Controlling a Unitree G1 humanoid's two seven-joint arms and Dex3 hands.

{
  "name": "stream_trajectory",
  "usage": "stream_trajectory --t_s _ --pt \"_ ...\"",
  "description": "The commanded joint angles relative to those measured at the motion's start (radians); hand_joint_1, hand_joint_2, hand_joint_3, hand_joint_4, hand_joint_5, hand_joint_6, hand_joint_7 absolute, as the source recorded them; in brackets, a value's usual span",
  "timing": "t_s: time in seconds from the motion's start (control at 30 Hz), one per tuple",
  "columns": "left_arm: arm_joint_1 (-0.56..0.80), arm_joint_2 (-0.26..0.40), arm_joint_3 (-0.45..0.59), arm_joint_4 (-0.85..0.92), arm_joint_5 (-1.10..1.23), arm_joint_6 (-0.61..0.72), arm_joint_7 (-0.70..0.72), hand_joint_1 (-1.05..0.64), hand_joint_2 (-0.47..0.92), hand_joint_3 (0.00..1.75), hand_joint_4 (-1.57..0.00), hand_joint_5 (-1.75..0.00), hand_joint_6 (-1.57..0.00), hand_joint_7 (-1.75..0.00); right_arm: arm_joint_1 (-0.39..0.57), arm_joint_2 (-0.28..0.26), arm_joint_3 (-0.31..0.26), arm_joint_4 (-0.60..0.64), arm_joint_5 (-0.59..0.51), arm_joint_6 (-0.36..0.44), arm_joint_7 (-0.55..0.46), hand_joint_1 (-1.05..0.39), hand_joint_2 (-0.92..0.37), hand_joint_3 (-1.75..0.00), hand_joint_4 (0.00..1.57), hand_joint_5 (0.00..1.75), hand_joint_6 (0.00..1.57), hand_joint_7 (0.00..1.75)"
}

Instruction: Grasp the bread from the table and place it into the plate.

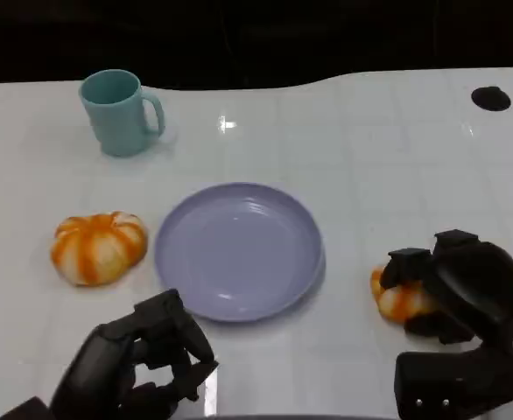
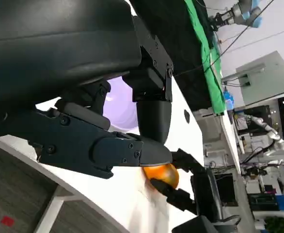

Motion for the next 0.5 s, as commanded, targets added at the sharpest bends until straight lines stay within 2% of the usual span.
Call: stream_trajectory --t_s 0.03,0.27,0.5 --pt "0.004 0.007 0.002 0.001 0.001 -0.009 0.004 -0.55 0.92 0.33 -0.68 -1.75 -0.59 -1.58 -0.006 -0.019 -0.012 0.019 0.030 -0.051 -0.068 -0.12 -0.41 -1.10 0.90 1.75 0.73 1.65" --pt "0.004 0.005 0.001 0.002 0.002 -0.010 0.008 -0.55 0.92 0.33 -0.67 -1.75 -0.59 -1.57 -0.023 -0.009 -0.011 0.045 0.035 -0.124 -0.183 -0.11 -0.34 -1.25 0.96 1.75 0.83 1.53" --pt "0.003 0.004 -0.001 0.002 -0.006 -0.011 0.002 -0.53 0.92 0.34 -0.67 -1.75 -0.59 -1.57 -0.043 0.019 -0.027 0.014 0.081 -0.182 -0.231 -0.08 -0.29 -1.35 1.00 1.75 0.77 1.68"
